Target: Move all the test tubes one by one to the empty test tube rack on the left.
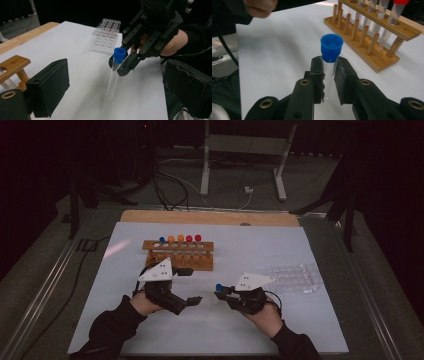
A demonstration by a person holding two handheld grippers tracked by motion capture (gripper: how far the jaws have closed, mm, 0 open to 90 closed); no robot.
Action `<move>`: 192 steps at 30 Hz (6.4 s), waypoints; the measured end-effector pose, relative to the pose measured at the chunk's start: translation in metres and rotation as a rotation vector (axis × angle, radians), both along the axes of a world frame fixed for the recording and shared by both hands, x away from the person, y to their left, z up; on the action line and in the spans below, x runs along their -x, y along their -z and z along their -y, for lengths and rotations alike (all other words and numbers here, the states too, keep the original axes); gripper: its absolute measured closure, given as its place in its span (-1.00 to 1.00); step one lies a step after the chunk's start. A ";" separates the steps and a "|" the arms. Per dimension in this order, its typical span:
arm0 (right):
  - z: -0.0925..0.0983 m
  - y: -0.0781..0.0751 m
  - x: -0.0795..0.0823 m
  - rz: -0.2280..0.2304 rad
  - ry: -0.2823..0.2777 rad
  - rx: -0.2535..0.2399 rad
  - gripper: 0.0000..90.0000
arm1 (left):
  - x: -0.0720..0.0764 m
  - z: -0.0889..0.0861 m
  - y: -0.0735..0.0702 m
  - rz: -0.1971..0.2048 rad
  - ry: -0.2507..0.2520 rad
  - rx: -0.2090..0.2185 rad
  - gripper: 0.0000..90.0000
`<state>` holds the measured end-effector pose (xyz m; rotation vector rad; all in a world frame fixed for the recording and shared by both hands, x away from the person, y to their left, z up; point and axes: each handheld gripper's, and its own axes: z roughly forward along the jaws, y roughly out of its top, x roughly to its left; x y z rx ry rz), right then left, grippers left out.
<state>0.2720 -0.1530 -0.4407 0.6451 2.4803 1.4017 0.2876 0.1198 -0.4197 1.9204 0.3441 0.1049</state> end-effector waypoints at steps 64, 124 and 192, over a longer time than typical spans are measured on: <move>0.003 -0.002 0.003 0.004 0.066 -0.088 -0.57 | -0.005 0.011 -0.002 0.097 -0.091 -0.050 0.72; 0.024 -0.005 -0.001 0.012 0.099 -0.128 -1.00 | -0.122 -0.109 -0.005 0.118 -0.648 -0.060 0.71; 0.026 -0.006 -0.001 -0.011 0.098 -0.143 -1.00 | -0.037 -0.116 0.014 -0.109 -0.490 -0.060 -0.99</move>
